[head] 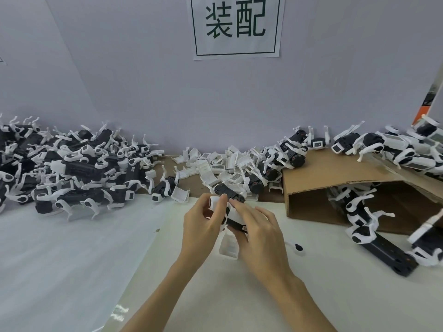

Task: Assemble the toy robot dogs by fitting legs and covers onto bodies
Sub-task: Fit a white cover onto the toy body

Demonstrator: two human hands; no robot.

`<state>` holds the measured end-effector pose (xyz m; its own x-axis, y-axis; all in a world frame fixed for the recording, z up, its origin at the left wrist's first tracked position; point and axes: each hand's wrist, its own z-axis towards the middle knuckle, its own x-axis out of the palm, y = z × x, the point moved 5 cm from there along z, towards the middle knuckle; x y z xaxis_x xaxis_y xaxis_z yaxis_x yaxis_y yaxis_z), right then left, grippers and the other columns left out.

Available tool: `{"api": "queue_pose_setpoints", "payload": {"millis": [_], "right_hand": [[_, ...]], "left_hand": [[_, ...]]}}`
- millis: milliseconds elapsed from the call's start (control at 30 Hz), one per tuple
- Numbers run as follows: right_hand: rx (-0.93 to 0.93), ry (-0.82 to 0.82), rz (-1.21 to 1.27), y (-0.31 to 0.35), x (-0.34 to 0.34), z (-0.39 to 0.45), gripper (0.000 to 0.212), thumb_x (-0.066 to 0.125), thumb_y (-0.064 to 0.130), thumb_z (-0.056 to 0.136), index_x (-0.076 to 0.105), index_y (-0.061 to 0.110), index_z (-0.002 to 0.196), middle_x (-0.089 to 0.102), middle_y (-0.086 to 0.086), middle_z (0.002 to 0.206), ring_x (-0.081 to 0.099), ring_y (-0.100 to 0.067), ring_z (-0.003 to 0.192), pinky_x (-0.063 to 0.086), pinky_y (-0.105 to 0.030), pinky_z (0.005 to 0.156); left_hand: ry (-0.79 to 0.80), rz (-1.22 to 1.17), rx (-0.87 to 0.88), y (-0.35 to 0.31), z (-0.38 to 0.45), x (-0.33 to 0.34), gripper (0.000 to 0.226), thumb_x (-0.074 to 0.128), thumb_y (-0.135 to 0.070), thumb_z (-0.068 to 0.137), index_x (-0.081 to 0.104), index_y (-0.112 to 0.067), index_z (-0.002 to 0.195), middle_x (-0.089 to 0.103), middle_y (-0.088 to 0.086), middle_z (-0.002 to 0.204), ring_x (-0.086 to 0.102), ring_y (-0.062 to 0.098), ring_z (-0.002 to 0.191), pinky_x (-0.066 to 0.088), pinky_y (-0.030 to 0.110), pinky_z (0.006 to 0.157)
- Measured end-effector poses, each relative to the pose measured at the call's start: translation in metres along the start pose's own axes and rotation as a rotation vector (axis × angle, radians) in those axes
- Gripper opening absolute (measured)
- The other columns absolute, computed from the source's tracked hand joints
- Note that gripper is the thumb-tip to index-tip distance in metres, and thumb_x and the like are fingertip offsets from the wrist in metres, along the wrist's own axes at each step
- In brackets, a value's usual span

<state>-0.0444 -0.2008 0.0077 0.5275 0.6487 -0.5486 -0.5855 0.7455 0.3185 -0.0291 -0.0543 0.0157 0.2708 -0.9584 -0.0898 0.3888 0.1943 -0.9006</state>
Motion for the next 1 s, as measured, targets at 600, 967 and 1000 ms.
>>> {"api": "queue_pose_setpoints", "payload": {"millis": [600,967,1000], "right_hand": [[0.233,0.216,0.37,-0.027,-0.019,0.008,0.042,0.082,0.049,0.084,0.063,0.027,0.115,0.068,0.016,0.104,0.063,-0.009,0.1,0.051,-0.026,0.083],[0.296,0.325,0.609,-0.023,-0.012,0.007,0.019,0.061,0.04,0.102,0.07,0.026,0.111,0.073,0.012,0.097,0.067,-0.01,0.094,0.051,-0.025,0.079],[0.339,0.345,0.684,-0.022,-0.011,0.005,0.026,0.057,0.042,0.102,0.072,0.02,0.104,0.07,0.011,0.088,0.064,-0.009,0.084,0.048,-0.029,0.075]], "left_hand": [[0.364,0.366,0.279,-0.007,0.008,-0.014,0.045,0.082,-0.054,0.087,0.067,-0.039,0.127,0.065,-0.02,0.131,0.056,0.015,0.132,0.033,0.046,0.118],[0.181,0.352,0.233,-0.015,0.007,-0.015,0.031,0.067,-0.072,0.079,0.067,-0.041,0.081,0.062,-0.02,0.088,0.051,0.004,0.109,0.033,0.04,0.106],[0.149,0.382,0.283,-0.017,0.006,-0.014,0.033,0.066,-0.07,0.082,0.064,-0.036,0.08,0.062,-0.014,0.085,0.055,0.011,0.104,0.035,0.04,0.104]]}}
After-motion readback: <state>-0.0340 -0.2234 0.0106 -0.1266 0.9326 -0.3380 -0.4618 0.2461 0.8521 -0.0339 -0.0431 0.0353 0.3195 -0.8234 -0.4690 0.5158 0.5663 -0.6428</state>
